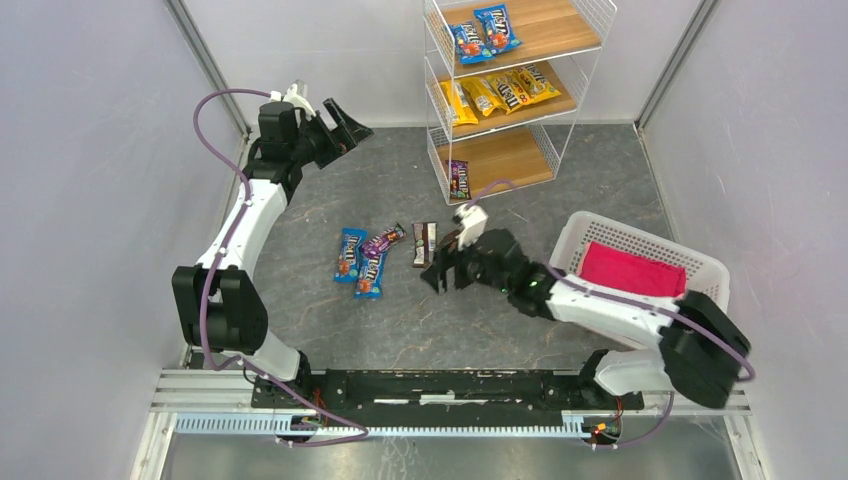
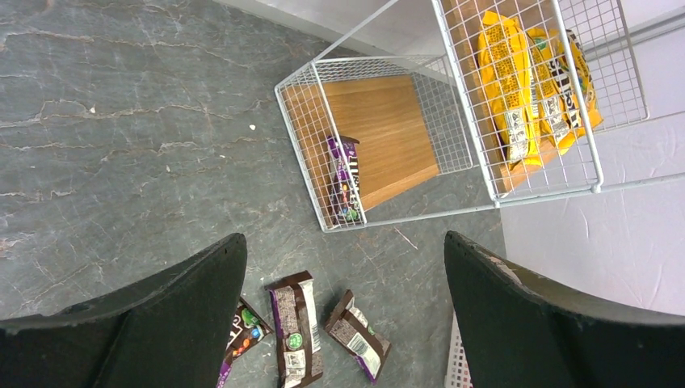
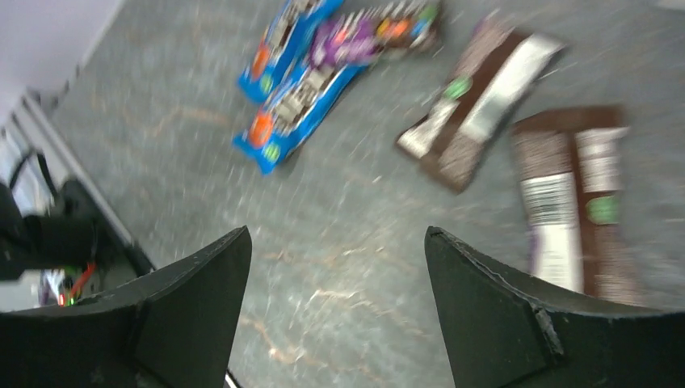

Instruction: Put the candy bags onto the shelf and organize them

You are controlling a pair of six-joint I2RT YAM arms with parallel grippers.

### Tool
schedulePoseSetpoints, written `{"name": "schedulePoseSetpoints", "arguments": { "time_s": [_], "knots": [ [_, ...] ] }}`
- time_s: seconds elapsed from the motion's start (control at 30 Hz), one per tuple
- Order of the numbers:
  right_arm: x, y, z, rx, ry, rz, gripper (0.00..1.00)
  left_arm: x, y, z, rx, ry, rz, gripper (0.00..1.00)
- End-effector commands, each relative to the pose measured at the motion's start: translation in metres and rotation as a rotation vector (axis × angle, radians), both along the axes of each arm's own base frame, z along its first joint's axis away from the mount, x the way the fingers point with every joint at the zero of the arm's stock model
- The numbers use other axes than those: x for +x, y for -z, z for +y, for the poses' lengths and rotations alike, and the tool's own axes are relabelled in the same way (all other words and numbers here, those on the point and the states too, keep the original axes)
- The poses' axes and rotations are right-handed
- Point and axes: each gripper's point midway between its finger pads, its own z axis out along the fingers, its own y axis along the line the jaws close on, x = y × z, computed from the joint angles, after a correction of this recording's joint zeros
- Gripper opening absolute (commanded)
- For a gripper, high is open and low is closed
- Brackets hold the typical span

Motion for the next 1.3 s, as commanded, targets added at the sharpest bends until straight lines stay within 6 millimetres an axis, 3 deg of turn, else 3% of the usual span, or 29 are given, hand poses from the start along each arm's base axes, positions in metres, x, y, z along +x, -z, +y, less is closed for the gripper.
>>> {"name": "schedulePoseSetpoints", "arguments": {
  "time_s": [0.0, 0.1, 0.17, 0.33, 0.43, 0.57, 0.77, 0.9, 1.27],
  "knots": [
    [-0.036, 0.014, 0.062, 0.061, -0.17, -0.005, 0.86, 0.004, -0.001, -0.001, -0.002, -0.002, -0.015, 0.97],
    [-0.058, 0.033, 0.106, -0.035, -0.301, -0.055, 0.86, 0.005, 0.003, -0.002, 0.022, -0.006, -0.009, 0.97],
    [-0.062, 0.045, 0.132, -0.219, -0.377, -0.173, 0.83, 0.005, 0.003, -0.005, 0.021, 0.002, -0.008, 0.97],
    [-0.079, 0.046, 0.162, -0.559, -0.507, -0.536, 0.83, 0.004, -0.006, -0.001, 0.018, 0.006, -0.018, 0.98],
    [-0.078, 0.053, 0.165, -0.715, -0.561, -0.697, 0.84, 0.006, -0.011, 0.011, 0.008, -0.018, -0.029, 0.98],
    [-0.061, 0.066, 0.164, -0.914, -0.568, -0.838, 0.84, 0.009, -0.013, 0.032, 0.012, -0.069, -0.034, 0.98],
    [-0.038, 0.081, 0.174, -1.065, -0.503, -0.891, 0.87, 0.014, -0.013, 0.058, -0.043, -0.112, -0.029, 0.98],
    [-0.037, 0.1, 0.185, -1.096, -0.52, -0.887, 0.87, 0.015, -0.013, 0.066, -0.061, -0.124, -0.028, 0.98],
    [-0.014, 0.122, 0.181, -1.259, -0.391, -0.887, 0.64, 0.016, -0.012, 0.071, -0.081, -0.132, -0.025, 0.97]
  ]
}}
